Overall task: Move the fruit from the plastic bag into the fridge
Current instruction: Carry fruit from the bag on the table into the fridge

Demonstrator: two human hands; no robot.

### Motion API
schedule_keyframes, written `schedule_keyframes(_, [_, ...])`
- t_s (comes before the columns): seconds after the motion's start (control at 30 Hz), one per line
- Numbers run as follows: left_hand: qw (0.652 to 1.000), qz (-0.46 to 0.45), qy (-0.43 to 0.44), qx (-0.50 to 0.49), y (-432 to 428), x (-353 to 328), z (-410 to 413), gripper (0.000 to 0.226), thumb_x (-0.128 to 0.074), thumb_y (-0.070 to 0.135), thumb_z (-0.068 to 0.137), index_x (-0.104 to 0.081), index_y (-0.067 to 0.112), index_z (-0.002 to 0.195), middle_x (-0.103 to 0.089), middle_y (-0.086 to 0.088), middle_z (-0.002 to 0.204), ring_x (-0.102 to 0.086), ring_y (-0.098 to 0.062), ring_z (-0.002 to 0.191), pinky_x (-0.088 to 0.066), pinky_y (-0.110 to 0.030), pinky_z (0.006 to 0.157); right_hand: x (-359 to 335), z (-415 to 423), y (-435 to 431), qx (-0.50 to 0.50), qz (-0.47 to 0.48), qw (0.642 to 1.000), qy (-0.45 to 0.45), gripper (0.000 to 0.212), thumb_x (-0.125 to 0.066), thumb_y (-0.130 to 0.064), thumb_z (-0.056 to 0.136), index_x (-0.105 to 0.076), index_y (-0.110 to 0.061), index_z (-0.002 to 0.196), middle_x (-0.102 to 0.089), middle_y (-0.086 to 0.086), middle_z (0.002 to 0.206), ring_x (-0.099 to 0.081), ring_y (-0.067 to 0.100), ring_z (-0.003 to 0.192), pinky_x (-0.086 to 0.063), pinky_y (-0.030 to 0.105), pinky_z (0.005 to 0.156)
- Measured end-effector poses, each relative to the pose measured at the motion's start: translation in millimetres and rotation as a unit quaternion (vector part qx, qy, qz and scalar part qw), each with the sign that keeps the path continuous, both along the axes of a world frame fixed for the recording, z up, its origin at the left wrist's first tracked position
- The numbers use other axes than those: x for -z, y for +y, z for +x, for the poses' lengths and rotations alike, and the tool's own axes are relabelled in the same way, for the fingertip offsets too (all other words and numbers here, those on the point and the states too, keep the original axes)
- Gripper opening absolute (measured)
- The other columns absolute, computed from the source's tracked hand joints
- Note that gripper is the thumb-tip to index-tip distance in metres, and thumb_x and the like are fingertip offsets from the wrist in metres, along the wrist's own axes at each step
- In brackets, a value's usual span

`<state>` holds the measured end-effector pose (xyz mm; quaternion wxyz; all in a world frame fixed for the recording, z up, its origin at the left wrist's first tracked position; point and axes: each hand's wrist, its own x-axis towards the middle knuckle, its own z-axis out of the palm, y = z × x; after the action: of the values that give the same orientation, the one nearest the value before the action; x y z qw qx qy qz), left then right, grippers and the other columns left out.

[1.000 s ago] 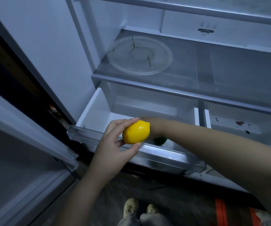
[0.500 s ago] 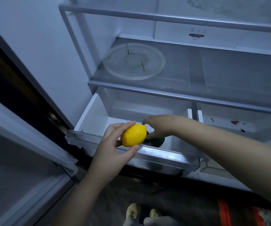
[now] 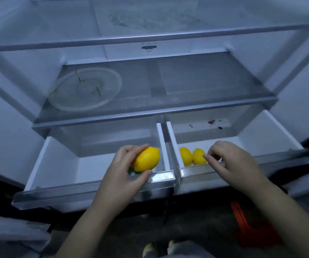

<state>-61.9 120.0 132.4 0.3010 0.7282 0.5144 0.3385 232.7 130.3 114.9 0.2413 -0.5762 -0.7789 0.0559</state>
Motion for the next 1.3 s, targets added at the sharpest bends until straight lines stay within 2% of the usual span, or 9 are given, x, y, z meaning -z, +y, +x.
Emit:
schedule_keyframes(0.13, [0.999, 0.006, 0.016, 0.037, 15, -3, 25, 0.054, -0.071, 0.03, 0.081, -0.045, 0.049, 0.124, -0.042, 0.028, 0.12, -0.044, 0.007, 0.11, -0.041, -0.012, 0.08, 18, 2, -9, 0.061, 0.052, 0.996, 0.029, 0.031, -0.045, -0.034, 0.091, -0.046, -0.015, 0.067, -0.045, -0.004, 0.067, -0.047, 0.018, 0.065, -0.036, 0.034, 0.056])
schedule_keyframes(0.3, [0.994, 0.01, 0.042, 0.098, 47, -9, 52, 0.052, -0.07, 0.025, 0.082, -0.048, 0.037, 0.128, -0.048, 0.017, 0.122, -0.047, 0.002, 0.109, -0.043, -0.021, 0.089, 25, 2, -7, 0.051, 0.107, 0.993, 0.026, 0.031, -0.048, -0.026, 0.093, -0.049, -0.01, 0.066, -0.047, 0.003, 0.066, -0.046, 0.022, 0.064, -0.035, 0.033, 0.055])
schedule_keyframes(0.4, [0.985, 0.024, 0.096, 0.143, 71, -11, 69, 0.053, -0.07, 0.024, 0.082, -0.049, 0.032, 0.129, -0.049, 0.013, 0.12, -0.048, -0.005, 0.108, -0.043, -0.025, 0.09, 28, 7, -7, 0.024, 0.104, 0.994, 0.028, 0.031, -0.048, -0.026, 0.094, -0.053, -0.01, 0.069, -0.05, 0.003, 0.07, -0.048, 0.023, 0.067, -0.038, 0.036, 0.057])
schedule_keyframes(0.53, [0.97, 0.022, 0.159, 0.181, 100, -9, 96, 0.053, -0.068, 0.026, 0.081, -0.047, 0.028, 0.129, -0.05, 0.007, 0.125, -0.048, -0.01, 0.11, -0.043, -0.027, 0.088, 20, 19, -1, 0.009, 0.085, 0.996, 0.026, 0.026, -0.053, -0.033, 0.092, -0.057, -0.014, 0.075, -0.054, -0.003, 0.075, -0.05, 0.018, 0.072, -0.04, 0.031, 0.059])
schedule_keyframes(0.67, [0.948, -0.001, 0.232, 0.219, 123, 1, 126, 0.053, -0.067, 0.032, 0.082, -0.043, 0.028, 0.129, -0.049, 0.004, 0.13, -0.05, -0.015, 0.109, -0.044, -0.029, 0.085, 15, 48, 5, 0.042, 0.098, 0.994, 0.015, 0.029, -0.052, -0.036, 0.092, -0.057, -0.016, 0.071, -0.053, -0.005, 0.072, -0.05, 0.016, 0.069, -0.041, 0.033, 0.056])
schedule_keyframes(0.93, [0.909, -0.031, 0.319, 0.267, 169, 53, 194, 0.049, -0.065, 0.038, 0.081, -0.045, 0.024, 0.124, -0.055, -0.002, 0.123, -0.053, -0.02, 0.101, -0.049, -0.037, 0.081, 18, 54, 5, 0.088, 0.074, 0.993, 0.01, 0.027, -0.045, -0.032, 0.091, -0.056, -0.018, 0.071, -0.051, -0.005, 0.068, -0.047, 0.014, 0.064, -0.04, 0.032, 0.049])
schedule_keyframes(1.1, [0.87, -0.04, 0.394, 0.293, 190, 82, 218, 0.047, -0.063, 0.036, 0.082, -0.043, 0.026, 0.124, -0.055, -0.001, 0.121, -0.053, -0.021, 0.099, -0.046, -0.035, 0.074, 21, 54, 5, 0.094, 0.065, 0.993, 0.006, 0.026, -0.045, -0.029, 0.09, -0.055, -0.017, 0.07, -0.051, -0.003, 0.067, -0.046, 0.015, 0.064, -0.038, 0.031, 0.051])
schedule_keyframes(1.3, [0.856, -0.024, 0.408, 0.317, 197, 95, 228, 0.049, -0.063, 0.033, 0.083, -0.04, 0.031, 0.126, -0.053, -0.002, 0.12, -0.054, -0.022, 0.098, -0.046, -0.034, 0.071, 24, 52, 7, 0.101, 0.064, 0.993, 0.009, 0.028, -0.044, -0.029, 0.09, -0.056, -0.014, 0.07, -0.052, -0.001, 0.068, -0.047, 0.017, 0.065, -0.037, 0.033, 0.05])
